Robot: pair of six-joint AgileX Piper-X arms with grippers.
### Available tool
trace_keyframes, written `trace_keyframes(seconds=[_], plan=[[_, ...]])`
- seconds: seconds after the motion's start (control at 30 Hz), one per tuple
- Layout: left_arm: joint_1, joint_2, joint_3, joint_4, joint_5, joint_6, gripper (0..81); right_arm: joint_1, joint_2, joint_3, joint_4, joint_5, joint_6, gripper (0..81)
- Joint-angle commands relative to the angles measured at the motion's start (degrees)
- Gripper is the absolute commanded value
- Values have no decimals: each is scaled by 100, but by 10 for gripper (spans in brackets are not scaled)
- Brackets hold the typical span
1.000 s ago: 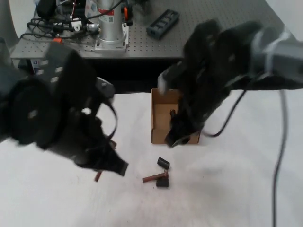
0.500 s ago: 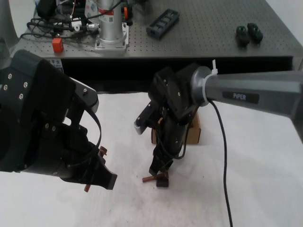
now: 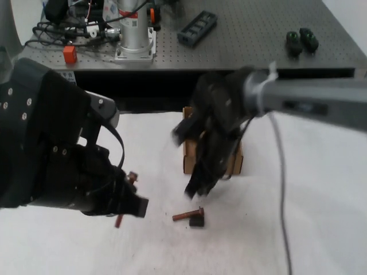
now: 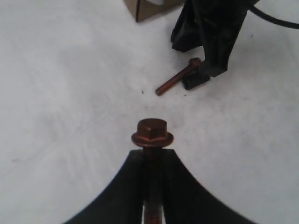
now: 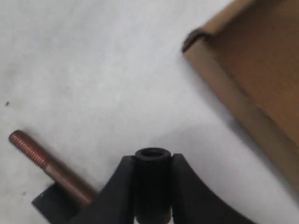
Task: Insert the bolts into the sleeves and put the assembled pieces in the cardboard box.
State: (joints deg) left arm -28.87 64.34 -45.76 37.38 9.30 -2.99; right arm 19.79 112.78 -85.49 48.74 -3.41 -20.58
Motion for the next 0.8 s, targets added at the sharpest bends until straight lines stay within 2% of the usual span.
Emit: trace_keyframes(seconds=[0.0,0.17,0.3,0.4,0.53,0.63,0.77], plan=[[8,-175,323,-1277,673,-779,7,-255,-737,302,-110,-852,325,20],[8,-261,882,-3892,1538,-2348,7,-810,-2732,1809,-674,-2002,765,20],[8,-247,1003,-4988,1964,-3108,7,-867,-4165,3401,-1353,-2748,1339,20],[8,-247,1001,-5279,2246,-3370,7,-571,-5083,4499,-2214,-3213,2058,20],[8,-247,1001,-5393,2594,-3608,7,74,-5640,5630,-3899,-3372,3171,20],[8,-247,1001,-5393,2793,-3645,7,525,-5587,6031,-5186,-3359,3963,20],[-2,-247,1001,-5393,2942,-3645,7,911,-5277,6053,-6104,-3279,4364,20]])
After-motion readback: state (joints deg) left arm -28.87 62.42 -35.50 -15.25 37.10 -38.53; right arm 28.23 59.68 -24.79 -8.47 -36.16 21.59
